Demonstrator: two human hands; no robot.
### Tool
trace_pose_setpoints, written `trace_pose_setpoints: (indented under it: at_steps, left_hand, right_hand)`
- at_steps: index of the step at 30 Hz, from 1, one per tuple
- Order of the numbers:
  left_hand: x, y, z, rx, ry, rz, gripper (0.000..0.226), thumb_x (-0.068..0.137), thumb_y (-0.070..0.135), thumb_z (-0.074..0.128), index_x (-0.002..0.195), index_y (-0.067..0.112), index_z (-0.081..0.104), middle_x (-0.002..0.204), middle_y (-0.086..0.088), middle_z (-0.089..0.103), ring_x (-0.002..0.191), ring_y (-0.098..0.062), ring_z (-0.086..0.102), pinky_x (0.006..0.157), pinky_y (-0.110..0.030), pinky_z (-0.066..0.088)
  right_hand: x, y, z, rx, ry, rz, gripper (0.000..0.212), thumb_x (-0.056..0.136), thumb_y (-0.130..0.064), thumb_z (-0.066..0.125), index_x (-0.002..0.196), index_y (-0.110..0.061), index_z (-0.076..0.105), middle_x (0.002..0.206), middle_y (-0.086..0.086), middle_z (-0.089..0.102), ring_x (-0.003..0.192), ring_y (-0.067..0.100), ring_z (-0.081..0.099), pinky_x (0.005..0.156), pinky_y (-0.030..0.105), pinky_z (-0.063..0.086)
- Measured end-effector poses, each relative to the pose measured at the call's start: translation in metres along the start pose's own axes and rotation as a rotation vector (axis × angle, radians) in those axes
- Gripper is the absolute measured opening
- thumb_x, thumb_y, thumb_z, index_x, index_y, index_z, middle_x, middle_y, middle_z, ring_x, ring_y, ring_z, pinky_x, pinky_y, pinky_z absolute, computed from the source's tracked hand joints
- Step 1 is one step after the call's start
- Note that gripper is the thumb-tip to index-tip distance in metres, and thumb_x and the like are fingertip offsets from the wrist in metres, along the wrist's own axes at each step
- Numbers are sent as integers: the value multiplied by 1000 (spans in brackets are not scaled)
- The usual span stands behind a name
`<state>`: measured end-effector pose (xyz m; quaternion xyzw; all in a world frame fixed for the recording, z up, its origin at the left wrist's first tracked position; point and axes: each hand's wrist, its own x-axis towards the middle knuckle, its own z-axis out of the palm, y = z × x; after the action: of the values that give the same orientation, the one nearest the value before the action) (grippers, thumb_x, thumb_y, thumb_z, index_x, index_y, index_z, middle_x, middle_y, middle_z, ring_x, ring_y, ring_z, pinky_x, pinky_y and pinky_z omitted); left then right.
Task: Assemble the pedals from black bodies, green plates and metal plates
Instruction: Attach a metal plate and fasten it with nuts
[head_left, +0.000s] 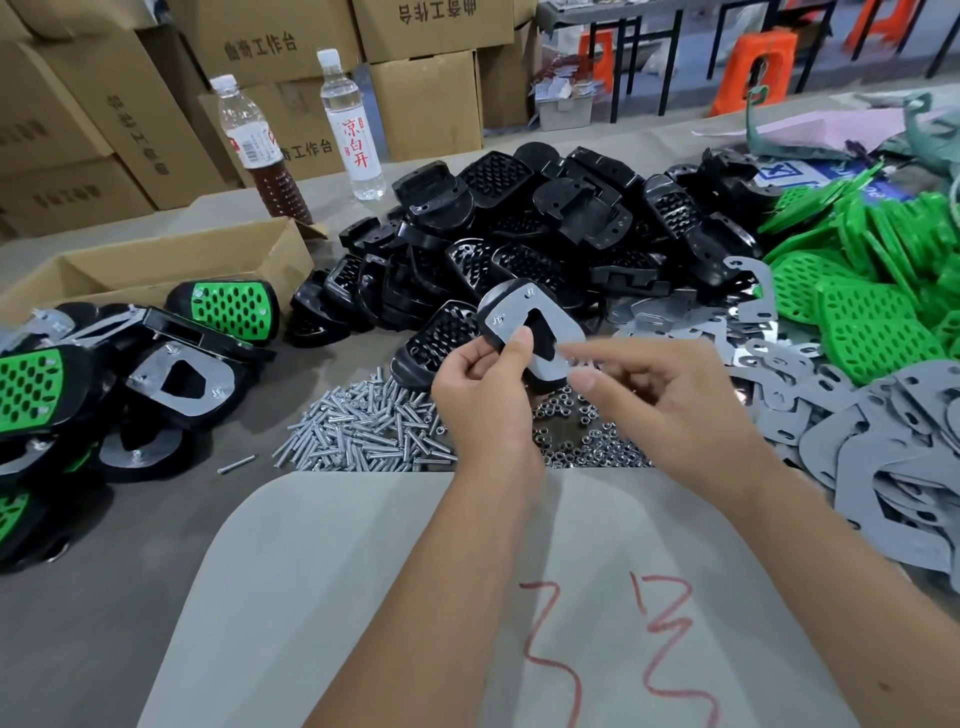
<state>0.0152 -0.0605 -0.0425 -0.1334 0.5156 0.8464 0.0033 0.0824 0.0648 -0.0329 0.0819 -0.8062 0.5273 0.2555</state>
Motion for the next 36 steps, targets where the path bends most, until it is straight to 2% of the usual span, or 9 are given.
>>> trace_pose_setpoints:
  at_steps: [3,5,9,13,16,23,28,32,36]
  left_hand:
    - [0,2,1,-23,18,-20,31,90,3,79,116,-6,66,106,-23,77,96,-35,77,91,-53,62]
    - [0,3,1,-9,23,-16,29,90,3,78,115,-6,66,105,-23,77,96,-35,77,91,-54,62]
    - [-1,-1,0,96,8,66,25,88,10,83,108,4,70,82,-2,74,71,-15,72,72,-39,60]
    - [-5,0,0,175,28,161,25,82,22,86,100,17,69,92,-4,78,88,-25,77,88,-54,62]
    - [-7,1,0,227,57,230,30,77,30,84,99,20,66,97,-5,76,90,-23,75,89,-51,61]
    - [-11,1,-1,319,55,339,28,81,25,88,94,23,63,92,1,73,82,-10,69,81,-35,59]
    - [-13,0,2,264,-38,259,39,73,22,89,102,20,63,92,-2,75,81,-15,72,76,-38,60]
    - [-12,-1,3,230,-27,209,41,74,19,88,110,18,68,95,-5,75,83,-16,72,82,-41,63]
    - [-8,1,0,211,-32,148,24,83,13,86,103,11,72,89,-4,71,80,-18,67,87,-56,60]
  right_hand:
    - [1,4,-5,26,95,-24,64,98,-41,68,53,-1,46,47,8,33,47,15,27,48,26,24]
    - [1,7,-6,0,130,-38,58,97,-37,71,56,-5,45,48,-2,34,47,11,29,49,24,26]
    - [4,10,2,-201,77,-75,10,93,-15,77,91,-16,67,62,-5,54,54,13,46,55,22,38]
    - [8,9,5,-463,-19,-129,12,101,-17,64,95,-23,56,68,-13,47,66,16,49,60,43,46]
    - [6,5,6,-591,-90,-101,7,105,-26,49,99,-29,46,77,-9,50,69,27,53,61,48,48]
    - [5,-1,13,-747,-103,-87,23,105,-40,33,91,-24,42,77,-3,51,65,29,50,57,45,45]
    - [4,1,15,-834,62,-43,43,106,-41,38,71,-16,39,54,-2,35,50,31,38,49,34,21]
    - [3,2,11,-770,-6,10,54,109,-49,27,72,-20,53,57,-3,50,57,28,49,54,41,37]
    - [3,5,14,-736,-72,23,28,107,-39,28,89,-20,36,77,-5,66,62,27,54,58,43,43]
